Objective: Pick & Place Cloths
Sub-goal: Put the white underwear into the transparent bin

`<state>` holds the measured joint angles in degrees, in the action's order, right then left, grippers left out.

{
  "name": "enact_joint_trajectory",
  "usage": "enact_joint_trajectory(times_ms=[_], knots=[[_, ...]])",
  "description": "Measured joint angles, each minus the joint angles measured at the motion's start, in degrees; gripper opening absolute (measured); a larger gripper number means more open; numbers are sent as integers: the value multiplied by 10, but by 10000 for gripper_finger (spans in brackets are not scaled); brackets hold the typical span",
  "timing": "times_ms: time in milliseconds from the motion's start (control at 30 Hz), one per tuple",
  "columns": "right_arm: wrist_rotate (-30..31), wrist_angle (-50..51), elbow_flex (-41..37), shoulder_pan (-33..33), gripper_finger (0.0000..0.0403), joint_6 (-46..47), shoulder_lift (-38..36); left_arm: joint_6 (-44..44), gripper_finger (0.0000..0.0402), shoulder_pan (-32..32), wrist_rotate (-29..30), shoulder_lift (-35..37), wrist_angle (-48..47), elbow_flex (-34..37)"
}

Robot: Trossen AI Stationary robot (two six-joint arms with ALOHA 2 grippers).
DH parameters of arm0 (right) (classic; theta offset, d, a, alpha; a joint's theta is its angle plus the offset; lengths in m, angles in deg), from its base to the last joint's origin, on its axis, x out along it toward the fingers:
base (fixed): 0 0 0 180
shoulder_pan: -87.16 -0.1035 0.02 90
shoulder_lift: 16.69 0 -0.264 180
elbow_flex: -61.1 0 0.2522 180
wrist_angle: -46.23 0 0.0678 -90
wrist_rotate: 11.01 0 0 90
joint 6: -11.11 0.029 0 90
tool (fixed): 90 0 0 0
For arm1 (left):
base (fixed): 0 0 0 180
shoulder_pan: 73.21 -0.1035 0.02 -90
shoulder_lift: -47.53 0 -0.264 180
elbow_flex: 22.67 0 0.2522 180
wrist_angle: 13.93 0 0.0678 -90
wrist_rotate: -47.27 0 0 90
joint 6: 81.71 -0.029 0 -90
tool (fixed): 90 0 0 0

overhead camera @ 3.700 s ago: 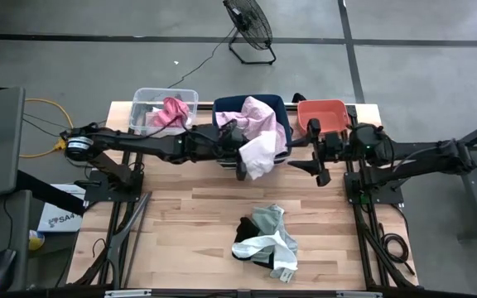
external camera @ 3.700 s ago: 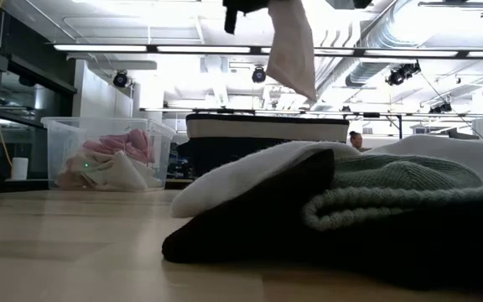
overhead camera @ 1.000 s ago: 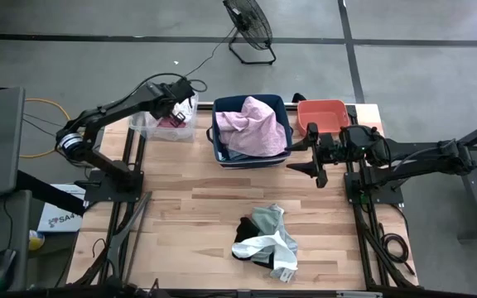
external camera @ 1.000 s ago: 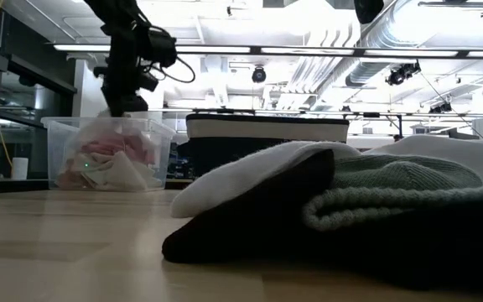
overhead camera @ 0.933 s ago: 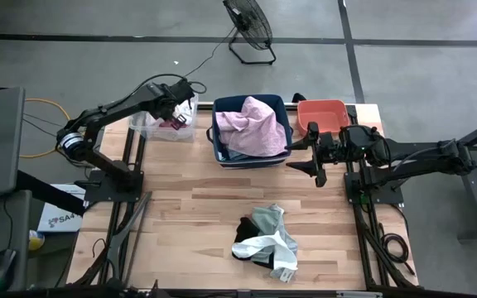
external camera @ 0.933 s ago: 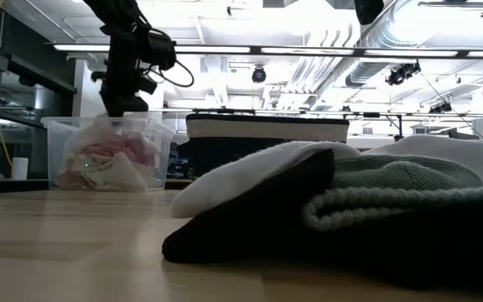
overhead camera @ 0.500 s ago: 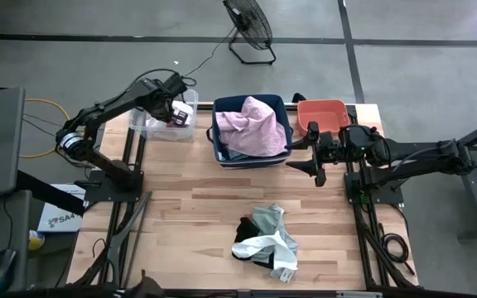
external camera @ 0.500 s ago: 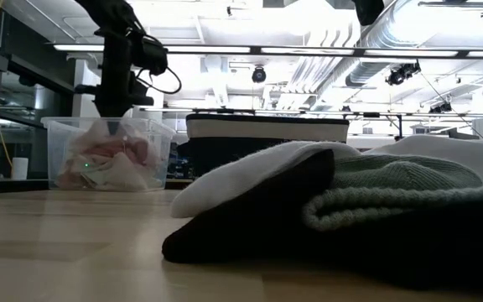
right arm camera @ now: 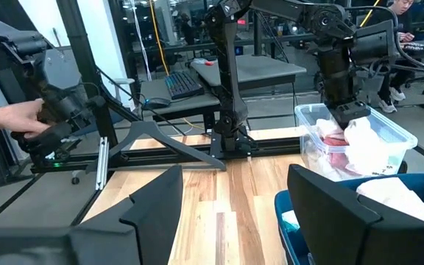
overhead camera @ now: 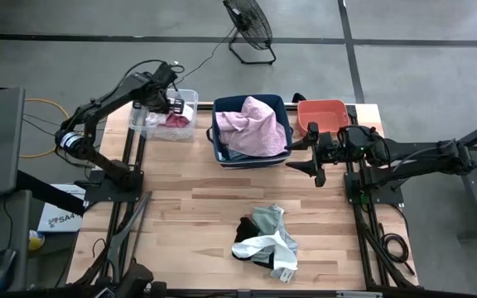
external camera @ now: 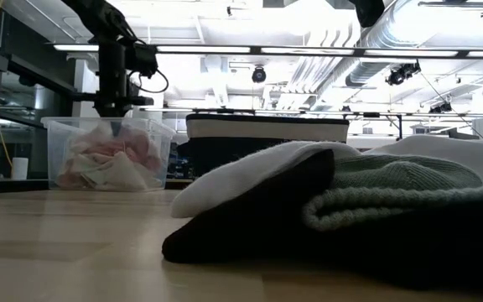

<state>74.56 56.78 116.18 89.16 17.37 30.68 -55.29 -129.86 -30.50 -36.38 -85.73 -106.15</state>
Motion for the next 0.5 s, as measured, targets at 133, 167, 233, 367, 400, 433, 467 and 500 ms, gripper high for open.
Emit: enact_joint_trajectory(times_ms=[133, 167, 233, 367, 400, 433, 467, 500], knots=[[0, 0, 0, 0, 237, 0, 3, 0, 6, 1, -15, -23, 2, 0], [0, 1, 0, 0, 237, 0, 4, 0, 6, 0, -24, -31, 5, 0], [-2, 1, 0, 0, 237, 0, 7, -9, 6, 0, -33, -49, 13, 0], [-2, 5, 0, 0, 237, 0, 17, -20, 9, 0, -38, -69, 22, 0], [-2, 5, 0, 0, 237, 0, 19, -25, 13, 0, -40, -71, 23, 0], [-2, 6, 0, 0, 237, 0, 21, -32, 21, 0, -40, -71, 24, 0], [-2, 7, 0, 0, 237, 0, 22, -40, 32, 1, -39, -71, 24, 0], [-2, 7, 0, 0, 237, 0, 25, -47, 45, 2, -39, -71, 24, 0]])
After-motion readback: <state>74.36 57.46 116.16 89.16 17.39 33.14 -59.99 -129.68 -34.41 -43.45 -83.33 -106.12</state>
